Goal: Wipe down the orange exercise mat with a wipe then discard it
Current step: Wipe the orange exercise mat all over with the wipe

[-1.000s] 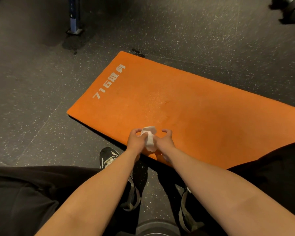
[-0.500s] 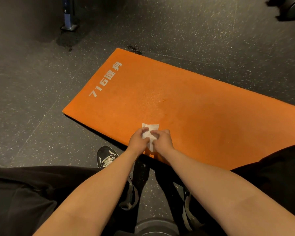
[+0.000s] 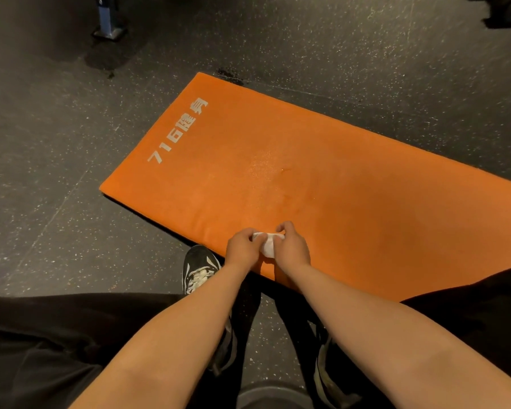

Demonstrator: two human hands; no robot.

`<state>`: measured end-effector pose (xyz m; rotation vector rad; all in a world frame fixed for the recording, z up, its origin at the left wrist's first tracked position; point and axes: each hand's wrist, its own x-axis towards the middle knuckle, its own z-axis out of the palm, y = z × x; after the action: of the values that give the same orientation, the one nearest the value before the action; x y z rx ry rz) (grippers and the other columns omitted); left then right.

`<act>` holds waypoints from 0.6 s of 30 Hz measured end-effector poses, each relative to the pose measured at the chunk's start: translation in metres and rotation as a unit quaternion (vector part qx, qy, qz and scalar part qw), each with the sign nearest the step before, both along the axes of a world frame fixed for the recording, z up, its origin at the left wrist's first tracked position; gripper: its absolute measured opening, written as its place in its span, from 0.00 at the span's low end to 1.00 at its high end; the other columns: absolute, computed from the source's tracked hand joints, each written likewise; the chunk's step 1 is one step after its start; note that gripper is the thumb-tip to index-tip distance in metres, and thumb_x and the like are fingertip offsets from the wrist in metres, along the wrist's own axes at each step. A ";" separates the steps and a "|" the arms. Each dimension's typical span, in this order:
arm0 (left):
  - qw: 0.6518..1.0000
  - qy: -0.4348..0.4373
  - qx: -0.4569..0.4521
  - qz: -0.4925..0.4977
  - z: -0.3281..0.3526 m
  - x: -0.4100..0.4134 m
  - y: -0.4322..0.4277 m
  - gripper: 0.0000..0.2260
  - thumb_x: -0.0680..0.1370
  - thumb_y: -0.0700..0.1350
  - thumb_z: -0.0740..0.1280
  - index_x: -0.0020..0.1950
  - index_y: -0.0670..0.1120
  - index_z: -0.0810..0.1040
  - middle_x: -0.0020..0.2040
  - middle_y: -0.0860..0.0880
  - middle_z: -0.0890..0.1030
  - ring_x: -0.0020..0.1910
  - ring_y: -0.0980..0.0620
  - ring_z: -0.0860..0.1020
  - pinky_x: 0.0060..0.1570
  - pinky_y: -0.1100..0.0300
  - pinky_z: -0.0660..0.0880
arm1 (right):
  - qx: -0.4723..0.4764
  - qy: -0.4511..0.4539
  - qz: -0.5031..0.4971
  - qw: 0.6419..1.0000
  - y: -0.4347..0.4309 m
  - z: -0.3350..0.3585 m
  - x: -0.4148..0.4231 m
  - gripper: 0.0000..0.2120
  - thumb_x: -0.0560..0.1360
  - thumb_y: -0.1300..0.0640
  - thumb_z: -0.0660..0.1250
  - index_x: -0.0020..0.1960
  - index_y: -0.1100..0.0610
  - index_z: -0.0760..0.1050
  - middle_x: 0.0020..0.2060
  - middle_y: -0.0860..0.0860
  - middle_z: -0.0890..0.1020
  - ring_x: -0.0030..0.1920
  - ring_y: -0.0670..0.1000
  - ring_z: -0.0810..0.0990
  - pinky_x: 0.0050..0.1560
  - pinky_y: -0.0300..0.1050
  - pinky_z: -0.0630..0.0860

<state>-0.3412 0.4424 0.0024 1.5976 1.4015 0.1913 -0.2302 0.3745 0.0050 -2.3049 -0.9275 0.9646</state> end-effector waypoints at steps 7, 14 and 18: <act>0.999 0.026 -0.004 -0.019 -0.024 -0.010 0.007 0.12 0.81 0.43 0.65 0.63 0.50 0.78 0.58 0.49 0.81 0.55 0.50 0.78 0.56 0.57 0.74 | -0.013 -0.058 0.060 0.996 -0.005 -0.022 -0.006 0.13 0.76 0.69 0.59 0.52 0.55 0.76 0.60 0.54 0.72 0.61 0.59 0.71 0.56 0.48 0.70; 0.982 0.165 0.057 -0.071 -0.046 -0.021 0.002 0.18 0.82 0.49 0.62 0.72 0.58 0.73 0.80 0.51 0.59 0.77 0.47 0.54 0.75 0.52 0.48 | 0.103 -0.185 0.244 0.946 -0.023 -0.048 -0.027 0.18 0.75 0.61 0.68 0.64 0.53 0.74 0.57 0.53 0.75 0.59 0.57 0.70 0.60 0.53 0.69; 0.979 0.173 0.071 -0.079 -0.055 -0.024 -0.001 0.19 0.83 0.51 0.60 0.75 0.56 0.69 0.81 0.52 0.58 0.78 0.47 0.54 0.76 0.50 0.47 | 0.088 -0.212 0.287 0.930 -0.006 -0.062 -0.015 0.13 0.74 0.60 0.72 0.57 0.51 0.76 0.47 0.49 0.76 0.50 0.55 0.73 0.49 0.49 0.66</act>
<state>-0.3648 0.4418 -0.0524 1.9199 1.5401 -0.0887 -0.2457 0.3682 -0.0572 -2.1562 -1.8605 0.5463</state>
